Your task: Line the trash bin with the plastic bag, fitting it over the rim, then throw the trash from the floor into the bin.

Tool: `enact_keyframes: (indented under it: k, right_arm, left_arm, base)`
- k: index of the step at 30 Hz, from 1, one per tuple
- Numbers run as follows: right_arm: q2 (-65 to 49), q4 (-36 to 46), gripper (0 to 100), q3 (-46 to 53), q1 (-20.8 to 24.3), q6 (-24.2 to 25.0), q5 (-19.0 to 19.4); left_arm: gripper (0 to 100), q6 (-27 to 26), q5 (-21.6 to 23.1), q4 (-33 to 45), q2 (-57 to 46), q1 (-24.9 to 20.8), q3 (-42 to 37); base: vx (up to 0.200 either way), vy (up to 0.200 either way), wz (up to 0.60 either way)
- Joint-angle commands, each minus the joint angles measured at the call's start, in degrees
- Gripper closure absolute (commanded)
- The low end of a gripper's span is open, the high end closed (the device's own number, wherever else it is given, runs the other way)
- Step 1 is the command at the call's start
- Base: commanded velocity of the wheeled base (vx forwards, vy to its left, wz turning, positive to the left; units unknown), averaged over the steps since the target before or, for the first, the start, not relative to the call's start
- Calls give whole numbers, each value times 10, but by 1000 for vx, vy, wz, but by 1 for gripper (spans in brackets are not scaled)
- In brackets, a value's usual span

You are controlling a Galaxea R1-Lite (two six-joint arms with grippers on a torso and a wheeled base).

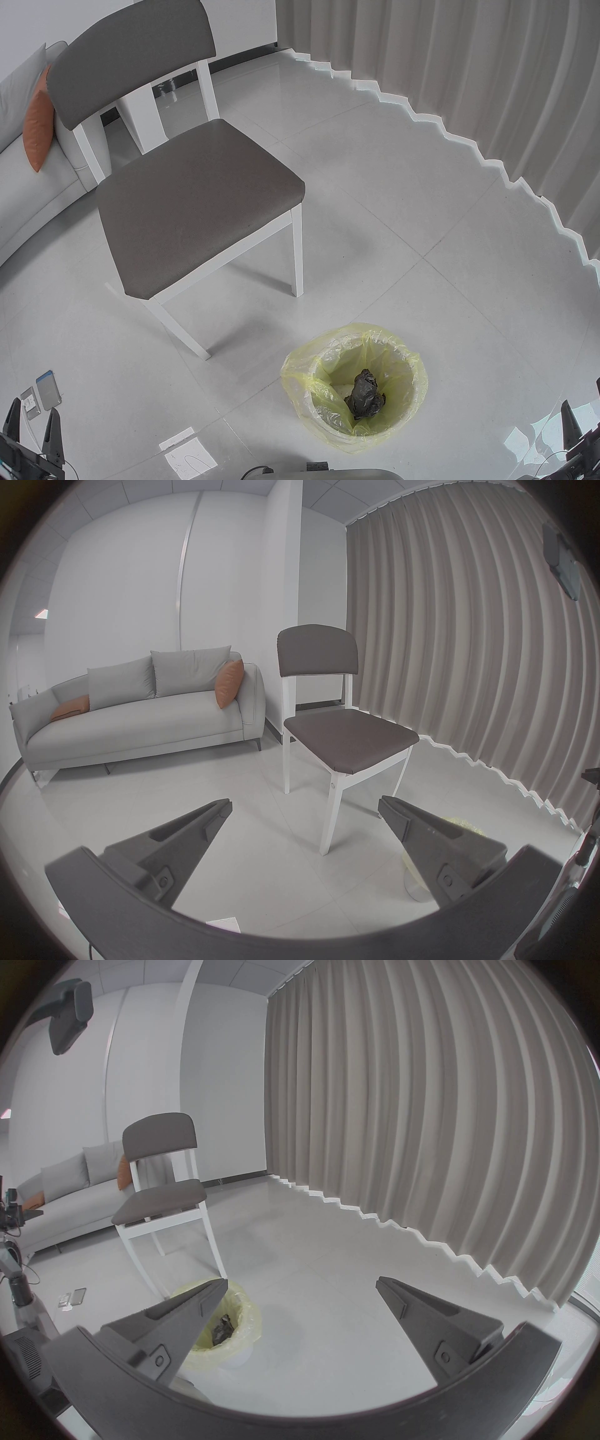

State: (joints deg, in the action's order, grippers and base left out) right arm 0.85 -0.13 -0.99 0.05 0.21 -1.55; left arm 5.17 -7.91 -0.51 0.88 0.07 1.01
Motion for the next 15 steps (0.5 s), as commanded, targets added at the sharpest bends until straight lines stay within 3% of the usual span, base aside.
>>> enact_keyframes:
  k: [1, 15]
  right_arm:
    - [-2, 0, 0, 10, 0, -2, 1]
    - [-2, -1, 0, 10, 0, 8, 3]
  left_arm:
    - [0, 0, -1, 0, -7, 0, 0]
    - [0, 0, 0, 0, -7, 0, 0]
  base:
    - [0, 0, 0]
    - [0, 0, 0]
